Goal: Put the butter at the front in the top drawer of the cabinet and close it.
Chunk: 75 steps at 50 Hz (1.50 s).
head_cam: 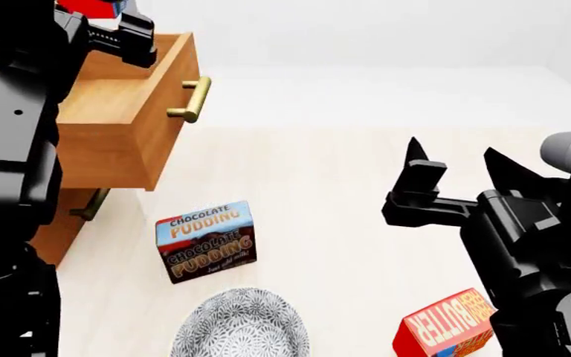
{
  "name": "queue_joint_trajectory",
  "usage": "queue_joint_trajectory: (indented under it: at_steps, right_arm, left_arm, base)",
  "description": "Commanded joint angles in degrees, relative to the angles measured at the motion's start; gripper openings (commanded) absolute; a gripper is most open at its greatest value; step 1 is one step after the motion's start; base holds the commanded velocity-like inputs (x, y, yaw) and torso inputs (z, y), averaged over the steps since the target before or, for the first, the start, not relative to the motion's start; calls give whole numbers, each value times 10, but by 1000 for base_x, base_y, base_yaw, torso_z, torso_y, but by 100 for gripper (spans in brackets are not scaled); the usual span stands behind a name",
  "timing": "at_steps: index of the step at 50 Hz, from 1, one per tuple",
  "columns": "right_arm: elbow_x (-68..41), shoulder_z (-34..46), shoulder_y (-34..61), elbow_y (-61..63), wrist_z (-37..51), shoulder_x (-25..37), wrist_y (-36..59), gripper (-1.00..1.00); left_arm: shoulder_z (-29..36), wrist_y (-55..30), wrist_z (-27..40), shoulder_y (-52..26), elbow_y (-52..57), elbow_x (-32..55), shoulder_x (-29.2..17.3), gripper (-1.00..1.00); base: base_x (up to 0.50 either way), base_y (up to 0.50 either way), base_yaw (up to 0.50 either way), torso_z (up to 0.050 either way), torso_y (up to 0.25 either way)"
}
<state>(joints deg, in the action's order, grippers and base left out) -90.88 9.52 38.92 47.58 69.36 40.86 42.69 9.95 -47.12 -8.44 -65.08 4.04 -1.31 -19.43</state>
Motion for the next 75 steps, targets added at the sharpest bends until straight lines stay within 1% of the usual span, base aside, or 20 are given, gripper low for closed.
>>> queue_joint_trajectory:
  at_steps: [1,6,20,31,56,75]
  right_arm:
    - [16,6,-11,-6,-17,-11,-3,100]
    - [19,6,-15,-6,-20,-12,-5,100]
    - [24,14,-14,-8,-24,-19,-5,100]
    - [25,14,-18,-5,-24,-18,-7,100]
    - [19,9,-30,5,-18,-9,-15,100]
    - [25,19,-25,1,-16,-16,-12,100]
  left_arm:
    - [-13,27,16,-28,-67,-9,-17,-100]
    - [-19,32,16,-25,-82,-6,-21,-100]
    - [-23,-4,14,-10,-41,-4,-31,-100]
    - [-20,-4,14,-8,-42,-3,-31,-100]
    - [-4,61,24,-24,-152,-7,-20,-100]
    - [-11,83,32,-19,-188,-3,-23,-100]
  base:
    - [0,0,0,0,0]
    - [0,0,0,0,2]
    - [0,0,0,0,1]
    - [0,0,0,1,1]
    - [0,0,0,0,2]
    - [0,0,0,1,2]
